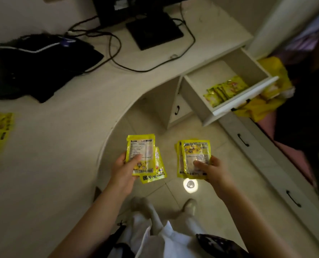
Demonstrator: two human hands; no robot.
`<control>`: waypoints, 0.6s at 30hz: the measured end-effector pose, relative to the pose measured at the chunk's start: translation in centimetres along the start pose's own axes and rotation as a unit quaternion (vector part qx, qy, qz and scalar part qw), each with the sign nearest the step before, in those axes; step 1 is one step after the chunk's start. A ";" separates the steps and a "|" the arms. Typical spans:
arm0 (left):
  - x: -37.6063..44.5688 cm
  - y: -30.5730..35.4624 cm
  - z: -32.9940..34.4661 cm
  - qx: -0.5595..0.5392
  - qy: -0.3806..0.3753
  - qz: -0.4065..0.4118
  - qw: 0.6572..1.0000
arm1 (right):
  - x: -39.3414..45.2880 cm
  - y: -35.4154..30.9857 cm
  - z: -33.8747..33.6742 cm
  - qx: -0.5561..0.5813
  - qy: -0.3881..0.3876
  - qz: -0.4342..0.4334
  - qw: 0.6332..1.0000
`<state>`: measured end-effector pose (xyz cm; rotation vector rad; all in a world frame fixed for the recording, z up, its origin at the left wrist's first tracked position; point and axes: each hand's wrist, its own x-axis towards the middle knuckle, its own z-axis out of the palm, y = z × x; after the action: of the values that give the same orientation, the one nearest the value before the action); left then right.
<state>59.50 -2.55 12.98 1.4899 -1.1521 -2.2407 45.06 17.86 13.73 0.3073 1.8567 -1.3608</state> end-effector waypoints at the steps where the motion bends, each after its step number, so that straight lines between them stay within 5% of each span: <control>1: -0.1 -0.6 1.7 0.009 -0.009 -0.001 1.000 | 0.1 0.3 -1.9 0.005 0.010 0.003 1.000; 18: -1.6 -9.3 25.7 0.091 -0.036 -0.008 0.995 | 3.5 -0.3 -25.0 0.056 0.069 0.024 0.996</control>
<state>40.43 17.15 12.15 1.4985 -1.4057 -2.2686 31.22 39.02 14.03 0.5123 1.8754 -1.4460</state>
